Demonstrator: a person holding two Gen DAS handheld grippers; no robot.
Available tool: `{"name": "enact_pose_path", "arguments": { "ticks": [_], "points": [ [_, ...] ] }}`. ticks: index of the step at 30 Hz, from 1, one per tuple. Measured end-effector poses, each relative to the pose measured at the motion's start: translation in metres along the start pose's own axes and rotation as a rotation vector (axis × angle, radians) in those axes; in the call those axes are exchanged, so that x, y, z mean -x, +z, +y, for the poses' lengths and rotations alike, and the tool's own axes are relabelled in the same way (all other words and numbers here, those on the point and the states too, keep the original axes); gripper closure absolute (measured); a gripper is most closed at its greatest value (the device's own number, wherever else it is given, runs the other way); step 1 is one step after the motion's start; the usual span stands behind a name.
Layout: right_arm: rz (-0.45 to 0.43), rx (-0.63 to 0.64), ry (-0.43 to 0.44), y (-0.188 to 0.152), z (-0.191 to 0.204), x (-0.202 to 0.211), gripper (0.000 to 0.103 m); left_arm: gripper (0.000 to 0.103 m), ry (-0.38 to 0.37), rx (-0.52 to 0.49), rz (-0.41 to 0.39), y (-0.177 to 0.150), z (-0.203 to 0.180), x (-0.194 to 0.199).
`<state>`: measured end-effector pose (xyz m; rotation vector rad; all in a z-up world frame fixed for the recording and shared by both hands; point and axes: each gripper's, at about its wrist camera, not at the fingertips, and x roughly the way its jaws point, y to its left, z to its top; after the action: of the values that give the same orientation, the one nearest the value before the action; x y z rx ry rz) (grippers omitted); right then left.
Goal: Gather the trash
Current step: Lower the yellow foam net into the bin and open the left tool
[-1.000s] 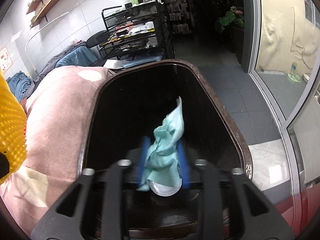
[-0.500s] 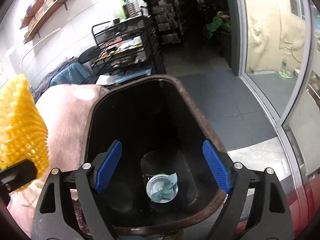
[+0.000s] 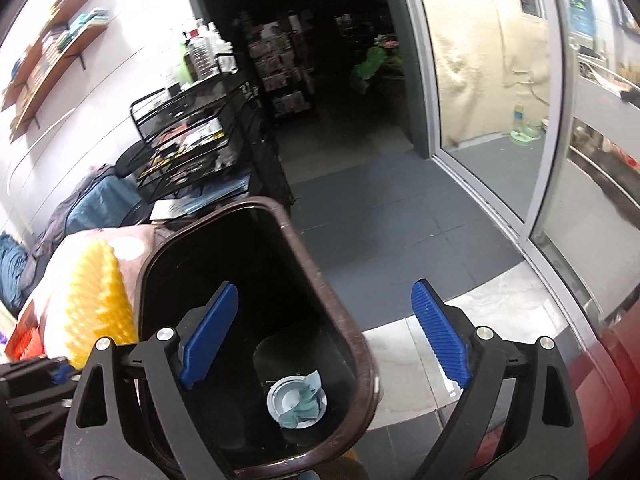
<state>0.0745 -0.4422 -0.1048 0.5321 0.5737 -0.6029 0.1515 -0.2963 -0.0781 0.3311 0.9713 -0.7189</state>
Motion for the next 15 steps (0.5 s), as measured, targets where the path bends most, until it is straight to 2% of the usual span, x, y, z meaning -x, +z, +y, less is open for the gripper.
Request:
{"name": "enact_pose_path", "arguments": {
  "ticks": [10,12,14,15],
  "points": [
    [-0.055,-0.042,-0.076,0.004,-0.012,0.003,0.014,0.084,-0.016,-0.006,0.068,0.001,-0.006,-0.029],
    [-0.066,-0.05,-0.088,0.004,-0.014,0.005,0.014,0.075,-0.013,-0.01,0.075,0.0,-0.007,-0.032],
    [-0.073,-0.046,-0.094,0.005,-0.015,0.006,0.014,0.061,-0.018,-0.009,0.077,0.0,-0.006,-0.033],
    [-0.075,-0.044,-0.098,0.005,-0.015,0.006,0.014,0.049,-0.022,-0.006,0.073,0.0,-0.005,-0.032]
  ]
}}
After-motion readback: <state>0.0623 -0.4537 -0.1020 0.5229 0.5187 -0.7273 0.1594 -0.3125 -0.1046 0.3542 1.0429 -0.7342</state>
